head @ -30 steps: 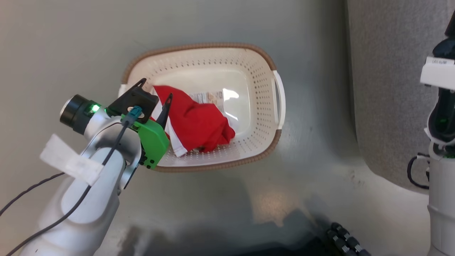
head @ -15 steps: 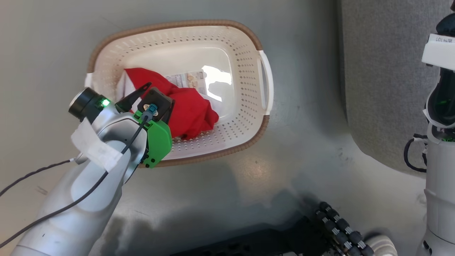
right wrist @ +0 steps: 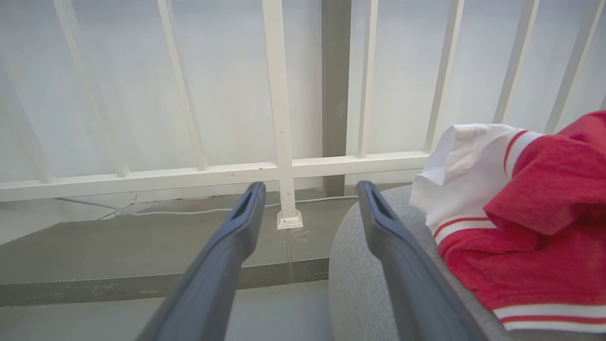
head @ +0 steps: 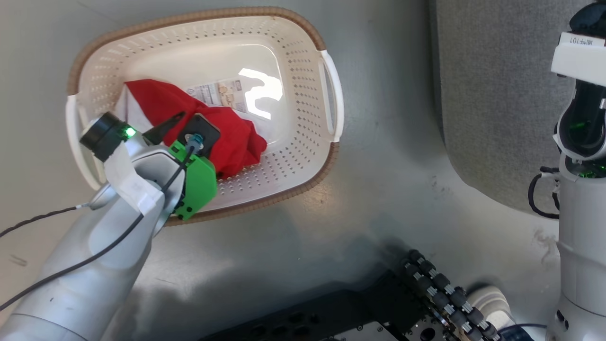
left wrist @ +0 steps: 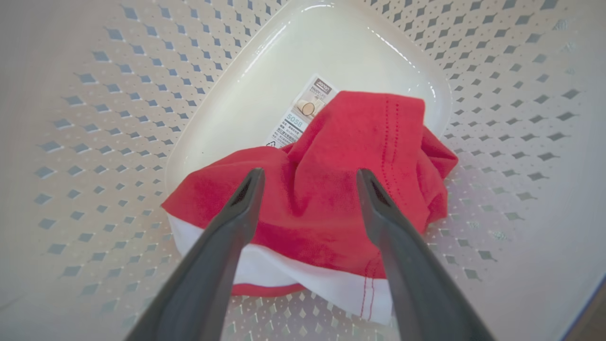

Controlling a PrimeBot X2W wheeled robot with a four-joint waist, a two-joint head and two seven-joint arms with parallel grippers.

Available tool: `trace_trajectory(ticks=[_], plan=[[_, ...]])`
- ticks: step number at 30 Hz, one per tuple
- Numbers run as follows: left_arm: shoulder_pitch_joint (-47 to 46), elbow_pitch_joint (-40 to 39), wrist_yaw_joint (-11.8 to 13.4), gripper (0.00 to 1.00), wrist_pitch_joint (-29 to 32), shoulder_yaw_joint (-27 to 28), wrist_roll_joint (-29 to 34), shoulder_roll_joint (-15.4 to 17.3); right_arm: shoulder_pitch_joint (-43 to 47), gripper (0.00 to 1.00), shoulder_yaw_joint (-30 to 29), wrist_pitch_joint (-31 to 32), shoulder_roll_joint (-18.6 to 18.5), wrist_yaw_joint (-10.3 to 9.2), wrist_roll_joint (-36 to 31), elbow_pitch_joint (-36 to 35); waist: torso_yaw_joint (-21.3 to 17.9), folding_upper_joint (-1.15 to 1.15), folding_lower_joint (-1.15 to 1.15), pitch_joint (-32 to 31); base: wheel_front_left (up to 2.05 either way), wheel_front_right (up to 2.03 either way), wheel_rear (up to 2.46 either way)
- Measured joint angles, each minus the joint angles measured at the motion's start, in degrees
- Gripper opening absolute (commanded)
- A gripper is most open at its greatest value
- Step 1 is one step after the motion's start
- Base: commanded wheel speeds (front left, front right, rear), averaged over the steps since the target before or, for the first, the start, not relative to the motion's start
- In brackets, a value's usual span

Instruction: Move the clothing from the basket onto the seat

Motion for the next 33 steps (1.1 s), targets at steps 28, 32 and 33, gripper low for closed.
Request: trace_trajectory(ticks=[28,32,33], plan=[[-3.79,9.44,-0.08,0.00,-0.11,-5.42,-1.07,0.35,-1.87,1.00,1.65,-1.33,1.22,0.16,0.22,3.10,-4.30,0.00,0.00,2.82,0.00,0.00,0.00],[-4.64,9.72,-0.08,0.00,-1.64,-5.50,-1.70,-0.10,-1.92,1.00,1.20,-1.74,1.24,0.16,0.21,3.98,-4.19,0.00,0.00,2.44,0.00,0.00,0.00],[-4.77,9.72,-0.08,0.00,-2.08,-5.49,-1.96,-0.37,-1.92,1.00,1.10,-1.74,1.24,0.16,0.21,4.19,-4.09,0.00,0.00,2.27,0.00,0.00,0.00]])
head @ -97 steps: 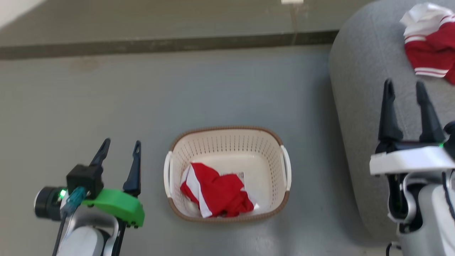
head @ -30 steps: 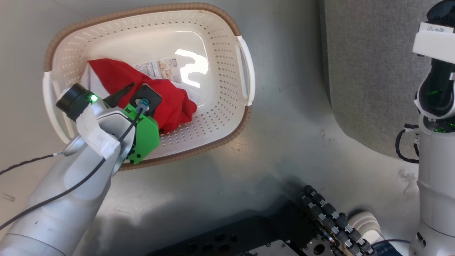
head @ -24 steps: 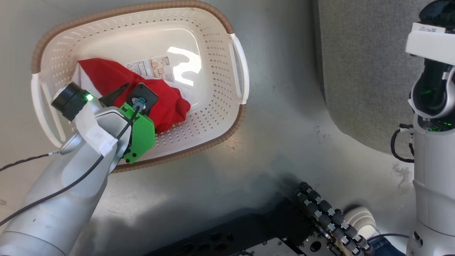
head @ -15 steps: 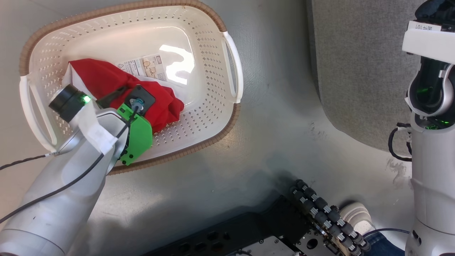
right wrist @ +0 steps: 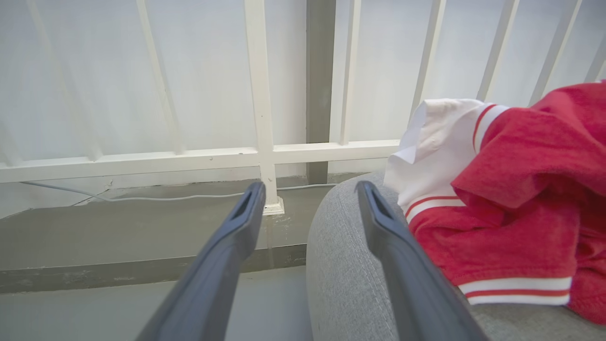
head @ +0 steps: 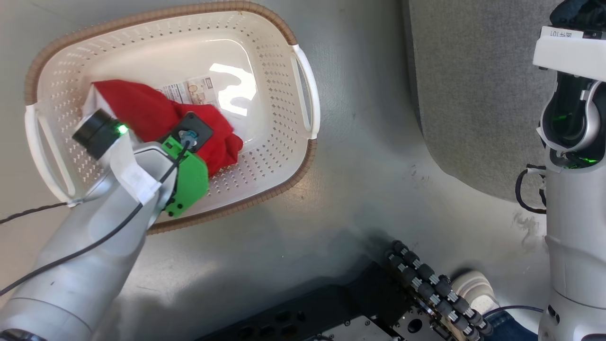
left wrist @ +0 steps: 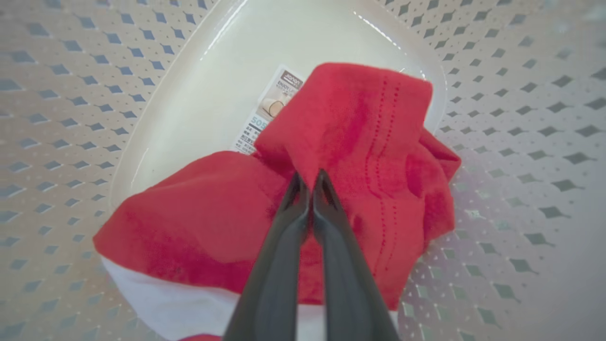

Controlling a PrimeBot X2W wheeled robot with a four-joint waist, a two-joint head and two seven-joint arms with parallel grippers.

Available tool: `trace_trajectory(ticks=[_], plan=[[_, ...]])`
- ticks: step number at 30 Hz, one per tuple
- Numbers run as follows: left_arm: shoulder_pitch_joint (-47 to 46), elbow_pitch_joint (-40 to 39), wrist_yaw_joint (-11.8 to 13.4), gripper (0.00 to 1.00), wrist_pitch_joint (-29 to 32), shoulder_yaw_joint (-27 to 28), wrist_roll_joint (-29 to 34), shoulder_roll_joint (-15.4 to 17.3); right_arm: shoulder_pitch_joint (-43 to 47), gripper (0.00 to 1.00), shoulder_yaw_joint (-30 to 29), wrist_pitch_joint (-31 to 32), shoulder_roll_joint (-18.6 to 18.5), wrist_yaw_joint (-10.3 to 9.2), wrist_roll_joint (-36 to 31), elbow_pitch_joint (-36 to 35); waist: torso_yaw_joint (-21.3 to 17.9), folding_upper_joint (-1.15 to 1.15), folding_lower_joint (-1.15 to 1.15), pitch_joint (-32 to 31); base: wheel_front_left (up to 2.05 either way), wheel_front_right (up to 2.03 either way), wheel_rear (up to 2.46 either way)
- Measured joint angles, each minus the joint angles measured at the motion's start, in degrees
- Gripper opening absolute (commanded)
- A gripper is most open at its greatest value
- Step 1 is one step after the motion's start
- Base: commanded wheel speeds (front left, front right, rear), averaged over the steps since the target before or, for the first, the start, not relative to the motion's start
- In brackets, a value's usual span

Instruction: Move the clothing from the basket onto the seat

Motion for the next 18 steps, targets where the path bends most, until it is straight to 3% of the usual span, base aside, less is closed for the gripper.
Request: trace_trajectory(ticks=[9,18], plan=[[-1.04,-0.03,0.00,0.00,-4.75,0.77,-2.38,-2.91,0.00,1.00,-0.15,-0.10,-0.88,0.59,-0.88,2.20,1.87,0.00,0.00,-2.41,0.00,0.00,0.00],[-1.48,-0.78,0.11,0.00,-11.65,5.69,-6.33,-4.56,0.39,1.00,0.24,-0.24,-2.29,1.35,-2.04,5.77,4.96,0.00,0.00,-6.63,0.00,0.00,0.00]])
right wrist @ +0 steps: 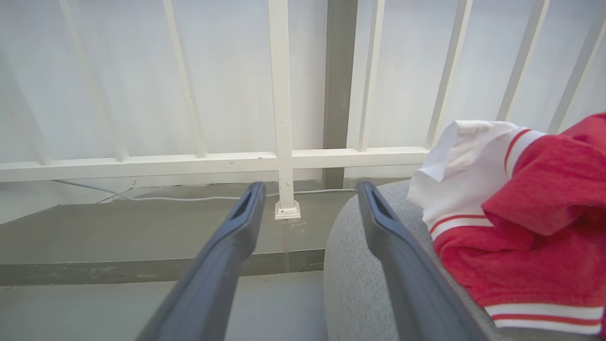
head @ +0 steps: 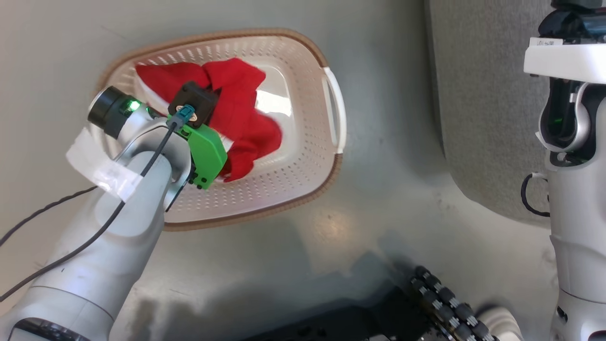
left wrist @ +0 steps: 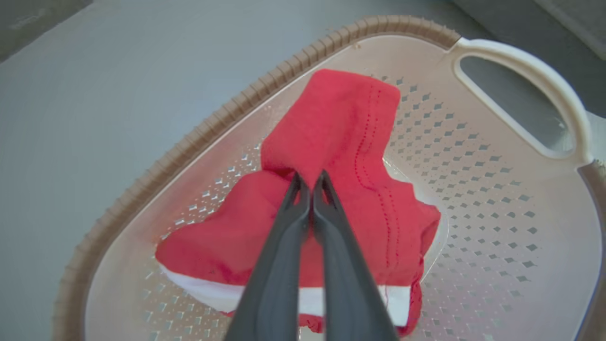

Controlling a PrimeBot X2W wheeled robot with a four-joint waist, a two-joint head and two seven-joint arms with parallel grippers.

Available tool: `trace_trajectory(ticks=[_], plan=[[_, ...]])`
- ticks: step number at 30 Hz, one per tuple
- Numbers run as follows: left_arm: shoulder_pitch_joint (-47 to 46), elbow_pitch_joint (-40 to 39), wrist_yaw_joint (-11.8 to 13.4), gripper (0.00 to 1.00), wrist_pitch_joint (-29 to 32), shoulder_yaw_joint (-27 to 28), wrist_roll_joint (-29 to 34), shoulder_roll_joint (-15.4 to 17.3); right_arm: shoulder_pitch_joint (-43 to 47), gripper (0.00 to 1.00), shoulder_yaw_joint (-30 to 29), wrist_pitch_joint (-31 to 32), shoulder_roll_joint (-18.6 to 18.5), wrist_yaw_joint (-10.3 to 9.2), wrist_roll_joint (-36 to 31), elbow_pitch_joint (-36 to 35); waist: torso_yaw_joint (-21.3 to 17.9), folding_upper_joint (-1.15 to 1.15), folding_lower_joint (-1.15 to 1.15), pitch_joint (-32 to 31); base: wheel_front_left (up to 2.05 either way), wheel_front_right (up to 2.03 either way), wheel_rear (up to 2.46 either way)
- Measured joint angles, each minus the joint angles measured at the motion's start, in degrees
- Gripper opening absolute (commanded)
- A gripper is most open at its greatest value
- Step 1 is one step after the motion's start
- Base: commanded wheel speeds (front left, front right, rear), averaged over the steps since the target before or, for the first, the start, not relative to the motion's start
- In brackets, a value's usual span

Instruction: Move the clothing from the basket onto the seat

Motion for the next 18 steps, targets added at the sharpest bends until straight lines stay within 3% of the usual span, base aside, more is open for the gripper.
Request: trace_trajectory(ticks=[9,18], plan=[[-0.01,-1.33,1.01,0.00,-5.83,2.67,-2.90,-2.59,3.03,1.00,0.01,-0.01,-1.03,0.45,-0.65,4.66,3.80,0.00,0.00,-6.47,0.00,0.00,0.00],[-0.39,-3.14,2.07,0.00,-6.75,5.52,-4.44,-3.75,6.66,1.00,0.10,-0.01,-1.18,0.68,-0.65,8.51,6.78,0.00,0.00,-13.47,0.00,0.00,0.00]])
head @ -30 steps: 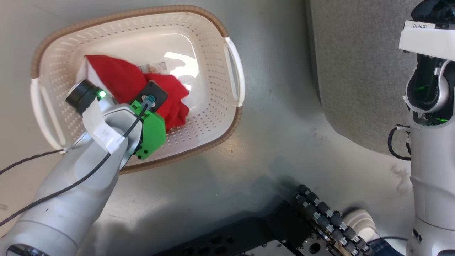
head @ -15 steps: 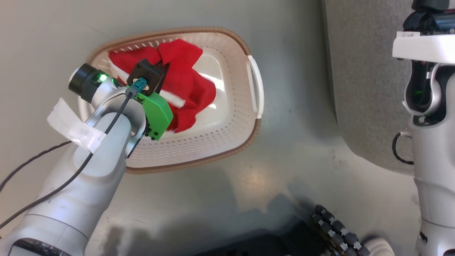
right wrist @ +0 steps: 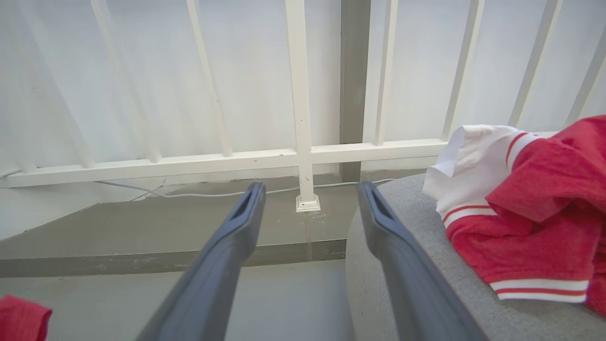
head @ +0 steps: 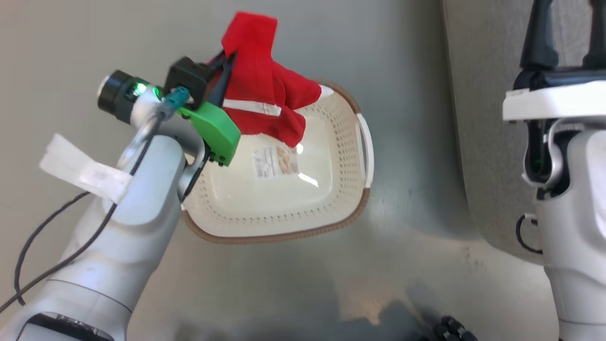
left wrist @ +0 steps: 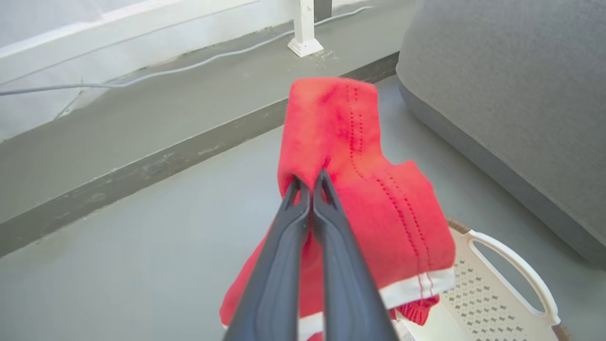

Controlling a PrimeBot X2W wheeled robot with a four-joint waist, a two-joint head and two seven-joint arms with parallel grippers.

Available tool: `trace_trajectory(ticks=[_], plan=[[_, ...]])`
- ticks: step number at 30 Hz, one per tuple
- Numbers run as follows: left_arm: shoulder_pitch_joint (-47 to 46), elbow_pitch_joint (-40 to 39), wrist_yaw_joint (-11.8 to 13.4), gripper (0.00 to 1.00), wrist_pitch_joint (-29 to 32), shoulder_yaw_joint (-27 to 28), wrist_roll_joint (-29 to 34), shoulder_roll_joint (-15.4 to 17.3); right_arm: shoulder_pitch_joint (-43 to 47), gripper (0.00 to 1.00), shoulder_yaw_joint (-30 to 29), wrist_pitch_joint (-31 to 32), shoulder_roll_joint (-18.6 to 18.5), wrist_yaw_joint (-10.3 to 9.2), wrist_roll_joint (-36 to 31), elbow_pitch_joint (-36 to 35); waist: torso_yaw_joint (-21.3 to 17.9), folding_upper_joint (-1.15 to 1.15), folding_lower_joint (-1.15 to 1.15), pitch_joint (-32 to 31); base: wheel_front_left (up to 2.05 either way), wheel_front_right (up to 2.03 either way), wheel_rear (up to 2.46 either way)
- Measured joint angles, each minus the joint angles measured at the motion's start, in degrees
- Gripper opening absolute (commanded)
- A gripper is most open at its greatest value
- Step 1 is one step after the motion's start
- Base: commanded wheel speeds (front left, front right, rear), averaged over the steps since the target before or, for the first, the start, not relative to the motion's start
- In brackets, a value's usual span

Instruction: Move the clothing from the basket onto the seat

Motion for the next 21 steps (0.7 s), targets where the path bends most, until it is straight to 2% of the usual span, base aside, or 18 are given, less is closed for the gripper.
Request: trace_trajectory(ticks=[10,21], plan=[[-0.55,-0.80,0.02,0.00,-0.32,0.78,-2.20,-0.80,4.28,1.00,2.23,0.01,0.14,1.52,-0.05,4.45,2.17,0.00,0.00,-8.35,0.00,0.00,0.00],[-0.44,-0.69,-0.14,0.00,-0.32,-0.38,-2.94,-2.09,8.47,1.00,3.77,0.00,1.10,2.16,-0.05,8.47,3.42,0.00,-0.01,-16.69,0.00,0.00,0.00]])
